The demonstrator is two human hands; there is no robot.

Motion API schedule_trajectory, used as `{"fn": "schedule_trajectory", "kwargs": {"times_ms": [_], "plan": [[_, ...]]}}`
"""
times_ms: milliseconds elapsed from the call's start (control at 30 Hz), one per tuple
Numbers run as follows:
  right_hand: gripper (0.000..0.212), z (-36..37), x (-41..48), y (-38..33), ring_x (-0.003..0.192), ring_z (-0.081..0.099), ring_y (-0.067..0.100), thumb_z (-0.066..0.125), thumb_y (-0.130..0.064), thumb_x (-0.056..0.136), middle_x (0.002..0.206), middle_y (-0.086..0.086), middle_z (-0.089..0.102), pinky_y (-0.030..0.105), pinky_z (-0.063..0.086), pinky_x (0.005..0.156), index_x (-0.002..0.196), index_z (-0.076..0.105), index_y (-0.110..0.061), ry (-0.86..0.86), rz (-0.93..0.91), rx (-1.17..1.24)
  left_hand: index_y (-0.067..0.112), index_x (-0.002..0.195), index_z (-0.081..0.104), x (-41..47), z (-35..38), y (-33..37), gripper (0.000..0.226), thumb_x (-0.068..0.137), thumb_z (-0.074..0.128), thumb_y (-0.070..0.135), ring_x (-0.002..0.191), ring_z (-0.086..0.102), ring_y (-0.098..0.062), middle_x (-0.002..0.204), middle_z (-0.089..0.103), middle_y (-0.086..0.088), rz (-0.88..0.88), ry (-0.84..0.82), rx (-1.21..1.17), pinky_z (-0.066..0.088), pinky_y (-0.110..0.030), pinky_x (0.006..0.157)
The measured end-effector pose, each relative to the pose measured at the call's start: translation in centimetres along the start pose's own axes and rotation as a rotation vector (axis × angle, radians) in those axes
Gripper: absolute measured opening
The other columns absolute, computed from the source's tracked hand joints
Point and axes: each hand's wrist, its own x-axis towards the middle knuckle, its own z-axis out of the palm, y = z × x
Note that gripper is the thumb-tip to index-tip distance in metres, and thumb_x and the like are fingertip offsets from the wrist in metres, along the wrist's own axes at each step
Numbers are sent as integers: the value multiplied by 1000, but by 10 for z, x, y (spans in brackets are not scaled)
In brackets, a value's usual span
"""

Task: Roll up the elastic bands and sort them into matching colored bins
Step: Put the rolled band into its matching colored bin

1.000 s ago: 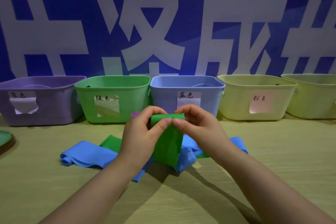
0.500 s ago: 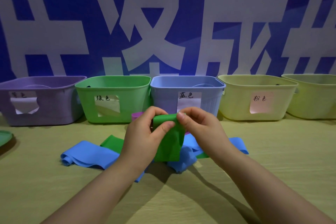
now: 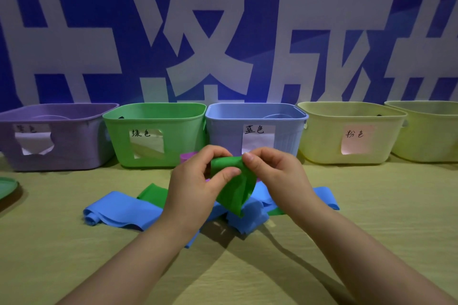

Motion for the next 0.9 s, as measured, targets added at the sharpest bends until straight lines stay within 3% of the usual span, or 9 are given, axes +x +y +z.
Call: {"fn": "schedule_trajectory", "kwargs": {"times_ms": [100, 200, 300, 400, 633, 733, 800, 900], "plan": [[3, 1, -1, 0, 64, 56, 2, 63, -21, 81, 66, -7, 63, 15, 47, 62, 80, 66, -20, -8, -10, 49, 35, 84, 56, 0, 0, -2, 17, 69, 64, 38, 66, 54, -4, 72, 61, 13, 18, 5, 37, 46, -30, 64], [16, 3, -2, 1, 71, 59, 3, 62, -7, 84, 74, -3, 63, 15, 49, 67, 93, 62, -20, -50, -20, 85, 32, 75, 58, 2, -1, -3, 10, 70, 63, 39, 62, 52, 0, 70, 60, 15, 10, 25, 48, 42, -22, 58], [16, 3, -1, 1, 70, 61, 1, 61, -4, 84, 69, -10, 66, 15, 49, 67, 85, 63, -19, -45, -24, 75, 35, 81, 58, 1, -1, -2, 18, 68, 69, 41, 66, 57, -1, 75, 63, 15, -22, 30, 0, 47, -22, 62], [12, 2, 0, 1, 61, 56, 0, 59, -7, 87, 62, -12, 62, 15, 46, 60, 79, 63, -17, -11, -11, 79, 42, 89, 52, -1, 0, 0, 36, 62, 76, 41, 75, 62, -9, 83, 62, 15, -40, 0, -18, 53, -34, 69], [18, 1, -1, -1, 55, 53, -3, 57, -20, 87, 56, -10, 59, 10, 42, 56, 73, 64, -13, -33, 18, 67, 32, 83, 53, 0, 0, -2, 22, 66, 67, 38, 66, 54, -9, 72, 60, 8, 1, 32, 77, 47, -36, 62], [5, 2, 0, 2, 65, 59, -1, 60, -15, 85, 68, -9, 64, 13, 47, 62, 83, 64, -18, -40, 35, 109, 26, 78, 55, 0, 0, -3, 22, 72, 76, 29, 64, 52, -12, 69, 58, 4, 19, 49, 107, 44, -35, 60], [11, 3, 0, 4, 71, 60, 3, 62, -9, 84, 75, -4, 64, 17, 49, 66, 86, 62, -20, -39, 28, 111, 24, 76, 56, 1, -1, -3, 20, 72, 76, 25, 63, 51, -12, 69, 58, 3, 17, 56, 122, 43, -33, 59], [12, 2, 0, 3, 64, 59, 1, 61, -5, 84, 67, -7, 63, 14, 47, 61, 79, 61, -16, -34, 27, 126, 24, 76, 56, 0, -1, -2, 21, 70, 77, 27, 64, 54, -11, 70, 59, 3, 26, 47, 141, 43, -28, 59]]}}
